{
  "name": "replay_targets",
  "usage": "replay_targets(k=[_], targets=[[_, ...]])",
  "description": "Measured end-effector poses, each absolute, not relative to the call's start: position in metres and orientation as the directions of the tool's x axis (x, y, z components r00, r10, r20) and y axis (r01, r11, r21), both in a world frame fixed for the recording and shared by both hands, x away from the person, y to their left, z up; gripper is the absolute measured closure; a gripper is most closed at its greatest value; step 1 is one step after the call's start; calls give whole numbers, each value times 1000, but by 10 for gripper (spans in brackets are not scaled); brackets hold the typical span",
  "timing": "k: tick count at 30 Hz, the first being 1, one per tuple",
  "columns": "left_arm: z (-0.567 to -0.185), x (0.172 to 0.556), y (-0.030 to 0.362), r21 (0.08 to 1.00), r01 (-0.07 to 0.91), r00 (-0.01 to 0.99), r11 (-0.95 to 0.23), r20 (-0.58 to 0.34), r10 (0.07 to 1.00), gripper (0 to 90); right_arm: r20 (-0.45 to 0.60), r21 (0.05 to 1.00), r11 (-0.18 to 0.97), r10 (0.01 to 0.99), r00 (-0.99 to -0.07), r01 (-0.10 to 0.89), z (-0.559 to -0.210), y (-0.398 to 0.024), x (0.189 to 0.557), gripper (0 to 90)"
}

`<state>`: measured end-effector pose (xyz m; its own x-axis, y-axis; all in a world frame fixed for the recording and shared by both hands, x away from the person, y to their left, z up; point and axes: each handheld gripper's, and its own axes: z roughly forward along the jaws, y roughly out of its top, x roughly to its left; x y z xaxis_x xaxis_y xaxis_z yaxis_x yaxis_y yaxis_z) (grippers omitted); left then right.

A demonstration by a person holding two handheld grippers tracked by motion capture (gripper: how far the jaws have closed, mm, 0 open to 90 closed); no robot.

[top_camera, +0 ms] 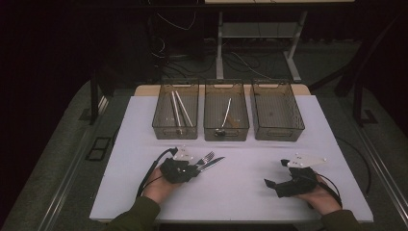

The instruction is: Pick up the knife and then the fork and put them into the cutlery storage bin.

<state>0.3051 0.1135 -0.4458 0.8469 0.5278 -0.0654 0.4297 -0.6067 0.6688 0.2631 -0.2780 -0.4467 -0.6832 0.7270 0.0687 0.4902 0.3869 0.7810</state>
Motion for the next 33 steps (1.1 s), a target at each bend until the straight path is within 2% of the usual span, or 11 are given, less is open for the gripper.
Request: replay_targets(k=[8,20,22,29,31,33], targets=[[-445,300,111,673,398,847,-623,-10,531,771,74,788,379,723,-687,485,-446,-278,263,32],[-425,295,108,744,394,843,-540,-58,535,770,143,806,317,715,-685,500,-438,-279,264,33],[-419,295,106,757,385,845,-528,-58,532,770,169,802,304,711,-683,515,-433,-278,265,76],[-400,298,93,798,352,845,-490,-45,533,769,248,823,226,682,-688,522,-409,-267,279,78],[-395,301,88,808,341,847,-479,-43,531,770,263,831,210,668,-696,515,-405,-261,285,171],[-392,305,82,815,333,849,-474,-40,527,769,287,833,187,658,-696,520,-401,-254,291,171]])
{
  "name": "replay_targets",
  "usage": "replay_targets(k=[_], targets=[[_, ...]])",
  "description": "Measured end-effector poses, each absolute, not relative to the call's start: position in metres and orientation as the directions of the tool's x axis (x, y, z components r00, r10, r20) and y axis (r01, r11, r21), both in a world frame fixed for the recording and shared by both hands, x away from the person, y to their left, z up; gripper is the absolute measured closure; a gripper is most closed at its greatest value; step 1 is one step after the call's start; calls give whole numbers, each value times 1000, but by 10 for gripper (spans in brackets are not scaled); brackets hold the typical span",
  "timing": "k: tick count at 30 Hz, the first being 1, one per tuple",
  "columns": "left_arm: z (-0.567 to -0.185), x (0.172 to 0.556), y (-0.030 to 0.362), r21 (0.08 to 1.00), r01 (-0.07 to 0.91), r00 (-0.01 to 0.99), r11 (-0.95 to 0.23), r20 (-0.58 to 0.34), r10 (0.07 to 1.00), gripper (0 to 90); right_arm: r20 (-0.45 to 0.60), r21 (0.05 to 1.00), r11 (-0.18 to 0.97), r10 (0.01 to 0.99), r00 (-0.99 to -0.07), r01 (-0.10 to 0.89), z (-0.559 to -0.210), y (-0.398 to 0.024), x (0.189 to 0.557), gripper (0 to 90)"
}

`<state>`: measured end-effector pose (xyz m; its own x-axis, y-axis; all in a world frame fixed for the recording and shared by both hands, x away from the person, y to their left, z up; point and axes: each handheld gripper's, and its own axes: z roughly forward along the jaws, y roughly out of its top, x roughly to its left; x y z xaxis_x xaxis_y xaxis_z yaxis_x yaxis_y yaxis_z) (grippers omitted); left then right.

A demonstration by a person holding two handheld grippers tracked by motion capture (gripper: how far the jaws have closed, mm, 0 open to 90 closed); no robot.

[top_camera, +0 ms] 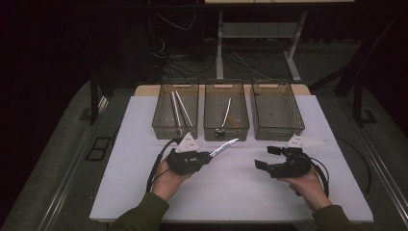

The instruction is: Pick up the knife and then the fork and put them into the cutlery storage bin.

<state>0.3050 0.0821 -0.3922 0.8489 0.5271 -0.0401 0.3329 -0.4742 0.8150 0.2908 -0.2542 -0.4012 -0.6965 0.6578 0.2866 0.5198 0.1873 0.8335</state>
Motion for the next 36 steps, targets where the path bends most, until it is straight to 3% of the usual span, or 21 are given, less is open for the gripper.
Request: replay_targets(k=[11,17,27,36], targets=[[-386,302,60,848,295,857,-440,-32,515,769,329,835,156,627,-706,528,-395,-222,312,258],[-388,294,54,860,282,862,-425,-32,506,769,397,809,134,592,-701,572,-401,-212,312,353],[-391,284,35,855,244,885,-458,-3,465,769,484,790,82,524,-701,607,-407,-211,311,577],[-396,285,32,855,245,894,-456,-17,448,770,498,799,82,464,-732,596,-406,-210,309,774]])
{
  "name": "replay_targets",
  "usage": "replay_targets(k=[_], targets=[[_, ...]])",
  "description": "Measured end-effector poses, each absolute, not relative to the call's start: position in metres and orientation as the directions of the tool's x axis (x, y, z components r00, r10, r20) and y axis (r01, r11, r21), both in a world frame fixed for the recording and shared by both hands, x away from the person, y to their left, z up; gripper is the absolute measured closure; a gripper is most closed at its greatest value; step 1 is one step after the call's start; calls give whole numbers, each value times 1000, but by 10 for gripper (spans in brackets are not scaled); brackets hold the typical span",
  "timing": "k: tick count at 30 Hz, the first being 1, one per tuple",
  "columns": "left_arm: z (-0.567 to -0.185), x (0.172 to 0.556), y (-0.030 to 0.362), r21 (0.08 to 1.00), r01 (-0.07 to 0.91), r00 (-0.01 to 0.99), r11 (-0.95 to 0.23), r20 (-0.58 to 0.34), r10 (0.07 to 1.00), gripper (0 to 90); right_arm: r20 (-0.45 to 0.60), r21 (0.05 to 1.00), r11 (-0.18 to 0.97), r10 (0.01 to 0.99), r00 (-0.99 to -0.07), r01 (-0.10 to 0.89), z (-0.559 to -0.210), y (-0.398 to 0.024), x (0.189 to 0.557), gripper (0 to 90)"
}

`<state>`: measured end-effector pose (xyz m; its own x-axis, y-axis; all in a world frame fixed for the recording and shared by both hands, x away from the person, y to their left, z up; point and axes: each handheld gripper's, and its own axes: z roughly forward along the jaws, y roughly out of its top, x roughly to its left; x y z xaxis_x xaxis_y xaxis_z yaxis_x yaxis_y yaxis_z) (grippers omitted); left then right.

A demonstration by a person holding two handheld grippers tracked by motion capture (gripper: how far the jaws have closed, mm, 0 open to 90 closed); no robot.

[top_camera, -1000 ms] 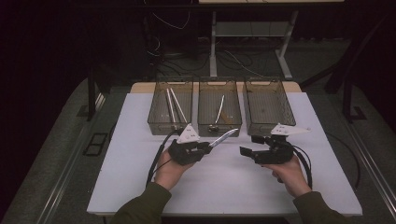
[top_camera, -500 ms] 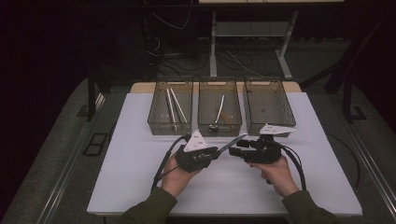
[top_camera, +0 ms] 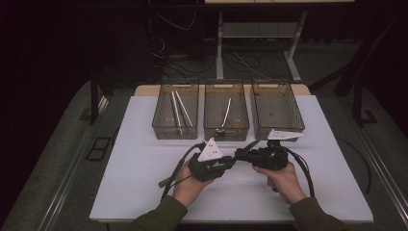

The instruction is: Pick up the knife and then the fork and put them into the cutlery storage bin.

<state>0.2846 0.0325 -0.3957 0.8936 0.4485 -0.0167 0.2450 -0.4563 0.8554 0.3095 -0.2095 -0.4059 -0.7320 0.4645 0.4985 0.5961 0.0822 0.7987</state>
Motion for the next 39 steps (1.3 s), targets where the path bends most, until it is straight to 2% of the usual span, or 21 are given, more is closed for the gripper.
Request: replay_targets(k=[8,10,13,22,28,32,39], targets=[[-396,283,30,865,232,901,-446,-17,434,767,493,813,93,415,-765,574,-398,-210,307,848],[-398,284,30,868,237,902,-436,-29,431,759,483,817,100,420,-768,568,-397,-209,306,892],[-400,285,31,867,245,908,-433,-48,417,742,472,820,114,419,-775,561,-396,-209,305,893],[-404,286,50,846,252,926,-471,-70,371,550,451,832,97,457,-767,547,-389,-224,306,893],[-410,289,87,838,273,914,-472,-73,398,456,408,841,109,517,-753,530,-383,-240,307,893],[-415,288,115,848,314,887,-427,-102,450,414,380,848,116,549,-745,517,-379,-250,307,893],[-427,275,146,853,342,853,-395,-106,511,253,328,852,142,606,-725,504,-373,-266,310,893]])
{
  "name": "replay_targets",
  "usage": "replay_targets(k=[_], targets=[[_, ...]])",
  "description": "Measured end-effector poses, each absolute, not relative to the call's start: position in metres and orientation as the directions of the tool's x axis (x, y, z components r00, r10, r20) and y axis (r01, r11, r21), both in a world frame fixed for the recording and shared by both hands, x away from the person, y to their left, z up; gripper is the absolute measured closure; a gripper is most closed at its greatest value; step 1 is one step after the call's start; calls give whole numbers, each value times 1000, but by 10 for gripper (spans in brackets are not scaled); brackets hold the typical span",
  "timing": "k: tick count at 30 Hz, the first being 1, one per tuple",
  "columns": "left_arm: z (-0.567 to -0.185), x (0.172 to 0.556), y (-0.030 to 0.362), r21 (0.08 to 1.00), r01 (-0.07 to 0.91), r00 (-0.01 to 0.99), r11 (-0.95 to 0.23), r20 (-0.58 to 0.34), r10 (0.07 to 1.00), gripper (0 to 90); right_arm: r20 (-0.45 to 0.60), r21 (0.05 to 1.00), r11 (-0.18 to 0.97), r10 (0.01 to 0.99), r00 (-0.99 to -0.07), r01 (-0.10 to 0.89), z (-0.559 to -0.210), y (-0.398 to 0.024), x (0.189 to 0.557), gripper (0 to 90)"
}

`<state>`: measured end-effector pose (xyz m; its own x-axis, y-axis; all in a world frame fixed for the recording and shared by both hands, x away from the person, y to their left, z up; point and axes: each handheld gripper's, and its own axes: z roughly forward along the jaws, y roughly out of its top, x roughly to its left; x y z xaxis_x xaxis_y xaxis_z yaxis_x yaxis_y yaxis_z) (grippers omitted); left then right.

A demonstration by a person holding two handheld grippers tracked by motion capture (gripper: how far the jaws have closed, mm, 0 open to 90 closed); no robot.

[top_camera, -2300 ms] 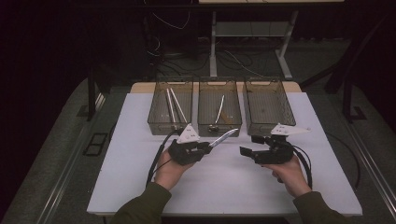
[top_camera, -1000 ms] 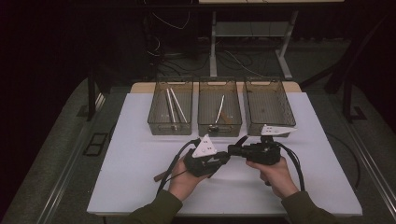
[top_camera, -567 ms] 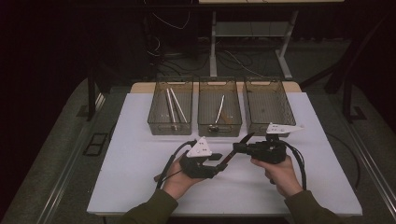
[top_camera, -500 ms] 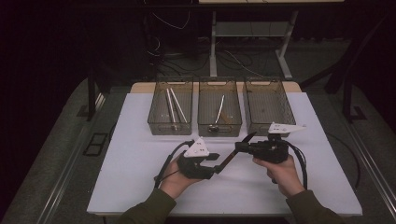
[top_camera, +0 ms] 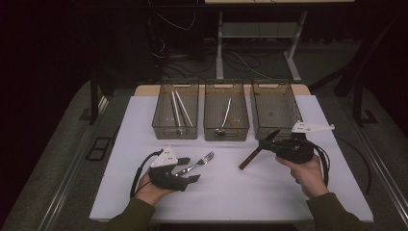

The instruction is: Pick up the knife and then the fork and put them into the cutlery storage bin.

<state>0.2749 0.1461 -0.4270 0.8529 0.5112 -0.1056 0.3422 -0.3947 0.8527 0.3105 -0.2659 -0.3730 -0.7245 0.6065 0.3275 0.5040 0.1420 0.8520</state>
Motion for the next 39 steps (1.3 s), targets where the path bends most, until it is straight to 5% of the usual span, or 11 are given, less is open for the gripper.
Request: replay_targets(k=[14,26,39], targets=[[-438,271,160,864,342,838,-369,-103,536,1,259,855,140,719,-645,499,-333,-310,331,894],[-439,271,157,852,374,831,-367,-132,541,0,178,869,135,813,-555,475,-292,-343,362,894],[-439,270,156,853,364,836,-374,-122,535,0,90,784,211,892,-443,584,-307,-357,409,894]])
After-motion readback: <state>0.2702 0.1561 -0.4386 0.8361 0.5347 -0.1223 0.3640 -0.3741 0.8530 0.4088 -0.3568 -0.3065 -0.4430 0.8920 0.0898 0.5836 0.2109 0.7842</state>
